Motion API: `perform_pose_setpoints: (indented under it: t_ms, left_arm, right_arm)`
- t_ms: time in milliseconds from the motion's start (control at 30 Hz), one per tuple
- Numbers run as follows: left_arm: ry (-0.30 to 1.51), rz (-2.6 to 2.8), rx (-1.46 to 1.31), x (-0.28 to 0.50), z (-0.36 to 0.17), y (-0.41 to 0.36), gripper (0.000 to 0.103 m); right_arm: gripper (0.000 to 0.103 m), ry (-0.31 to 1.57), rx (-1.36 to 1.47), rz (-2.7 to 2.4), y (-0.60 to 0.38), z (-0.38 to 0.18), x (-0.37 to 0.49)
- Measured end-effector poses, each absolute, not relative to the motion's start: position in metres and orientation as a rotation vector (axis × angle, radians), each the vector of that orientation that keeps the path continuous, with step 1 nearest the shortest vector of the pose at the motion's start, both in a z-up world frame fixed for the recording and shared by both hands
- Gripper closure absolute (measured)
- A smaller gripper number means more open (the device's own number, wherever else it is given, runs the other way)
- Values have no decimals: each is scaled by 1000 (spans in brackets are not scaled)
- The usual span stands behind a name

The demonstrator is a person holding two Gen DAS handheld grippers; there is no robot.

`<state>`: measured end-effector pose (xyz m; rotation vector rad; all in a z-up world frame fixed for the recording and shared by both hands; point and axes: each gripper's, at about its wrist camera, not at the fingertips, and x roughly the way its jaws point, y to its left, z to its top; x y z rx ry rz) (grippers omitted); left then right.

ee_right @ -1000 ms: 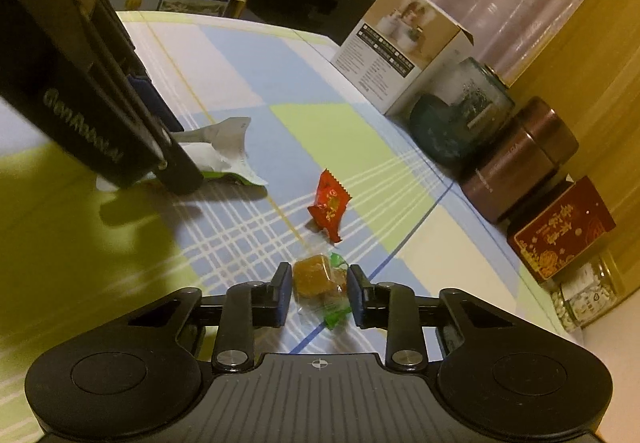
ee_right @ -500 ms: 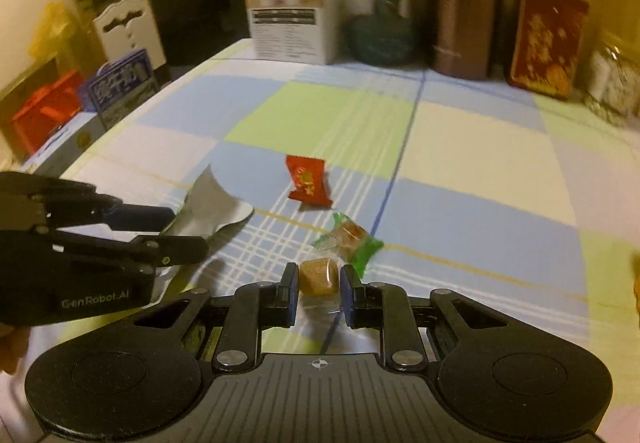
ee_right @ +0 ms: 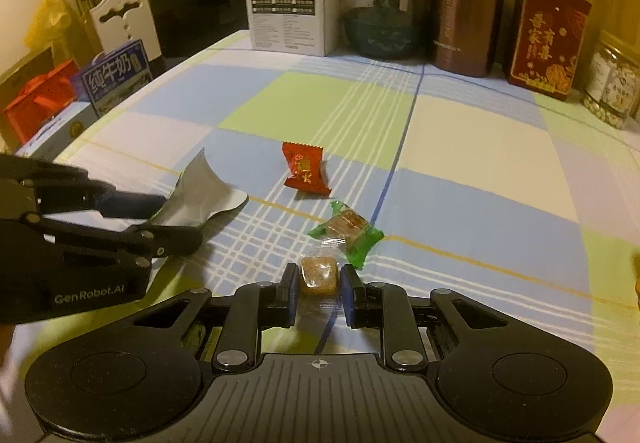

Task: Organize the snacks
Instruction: 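Grasp the white-green packet with the left gripper while the right gripper grasps the clear-wrapped brown candy, then carry both held snacks toward the orange tray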

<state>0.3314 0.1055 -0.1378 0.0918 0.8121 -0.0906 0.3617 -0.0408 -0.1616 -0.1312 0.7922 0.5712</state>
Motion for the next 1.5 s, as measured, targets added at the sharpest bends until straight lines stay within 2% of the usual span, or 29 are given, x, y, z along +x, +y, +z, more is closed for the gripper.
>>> perform_pose_setpoints:
  t_ms: [400,1033,1500]
  left_arm:
    - [812,-104,60,313,-125,90,80]
    - [800,-107,-130,191,-59,47,80]
    - [756,-119,-115,139,-21,21,80]
  right_arm:
    - [81,766,-26,504,-58,-133,329]
    - [81,748,149,334,-128,-67,206]
    - [81,664,169,292,-166,-20,143]
